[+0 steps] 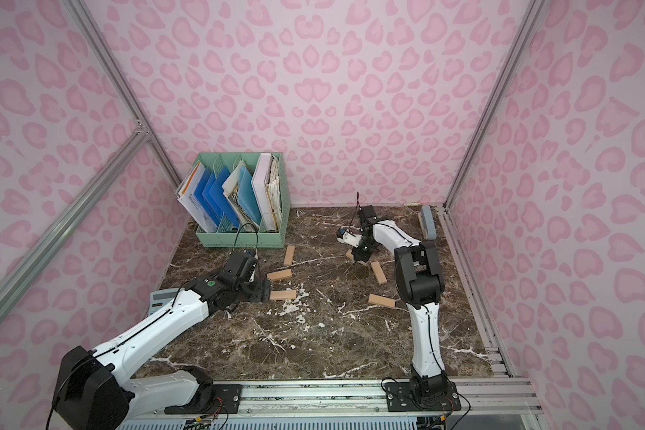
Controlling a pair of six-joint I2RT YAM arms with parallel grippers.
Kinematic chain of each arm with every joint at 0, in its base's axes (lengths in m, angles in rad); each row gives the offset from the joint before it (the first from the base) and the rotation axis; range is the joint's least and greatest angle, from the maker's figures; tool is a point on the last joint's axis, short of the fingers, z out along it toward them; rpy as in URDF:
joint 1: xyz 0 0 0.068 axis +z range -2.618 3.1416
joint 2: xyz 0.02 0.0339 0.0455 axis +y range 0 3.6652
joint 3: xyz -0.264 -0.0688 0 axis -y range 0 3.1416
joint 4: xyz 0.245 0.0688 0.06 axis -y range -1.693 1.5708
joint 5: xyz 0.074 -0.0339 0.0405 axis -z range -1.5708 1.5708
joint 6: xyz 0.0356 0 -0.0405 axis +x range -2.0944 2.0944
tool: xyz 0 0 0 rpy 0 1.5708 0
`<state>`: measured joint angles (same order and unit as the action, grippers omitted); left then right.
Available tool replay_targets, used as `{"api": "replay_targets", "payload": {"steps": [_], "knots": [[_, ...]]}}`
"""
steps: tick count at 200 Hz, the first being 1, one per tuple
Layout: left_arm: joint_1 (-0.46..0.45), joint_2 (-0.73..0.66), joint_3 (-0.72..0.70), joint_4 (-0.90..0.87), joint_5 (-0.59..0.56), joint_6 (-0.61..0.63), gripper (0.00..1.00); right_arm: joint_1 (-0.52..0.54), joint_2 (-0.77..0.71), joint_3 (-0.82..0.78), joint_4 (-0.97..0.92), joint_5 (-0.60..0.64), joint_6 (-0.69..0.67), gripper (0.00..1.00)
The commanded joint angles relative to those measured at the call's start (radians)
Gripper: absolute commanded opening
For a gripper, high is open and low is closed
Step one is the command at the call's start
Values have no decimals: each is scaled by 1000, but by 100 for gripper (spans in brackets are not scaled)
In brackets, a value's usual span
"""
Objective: Assemble the number 6 with building blocks
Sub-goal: Pick up the building block from the center of the board, then place the building block at the center of the board.
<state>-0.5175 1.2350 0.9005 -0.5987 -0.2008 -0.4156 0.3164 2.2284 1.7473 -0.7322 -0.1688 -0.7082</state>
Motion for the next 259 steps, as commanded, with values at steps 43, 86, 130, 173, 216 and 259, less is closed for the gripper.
{"api": "replay_targets", "payload": {"steps": [43,86,130,173,216,259], "knots": [[9,12,17,14,-1,11,91,108,79,78,-36,-53,-30,4],[15,2,9,4,-2,9,90,151,85,77,-16,-91,-141,10],[22,-25,-6,-7,-10,-1,91,179,91,95,25,-58,-222,10],[28,-41,-17,-10,-14,-14,90,182,111,125,3,-100,-295,12],[31,-63,-38,-7,-16,-29,91,170,135,155,-19,-82,-314,14],[31,-66,-40,-1,-11,-29,91,161,121,157,-10,-72,-295,21]]}}
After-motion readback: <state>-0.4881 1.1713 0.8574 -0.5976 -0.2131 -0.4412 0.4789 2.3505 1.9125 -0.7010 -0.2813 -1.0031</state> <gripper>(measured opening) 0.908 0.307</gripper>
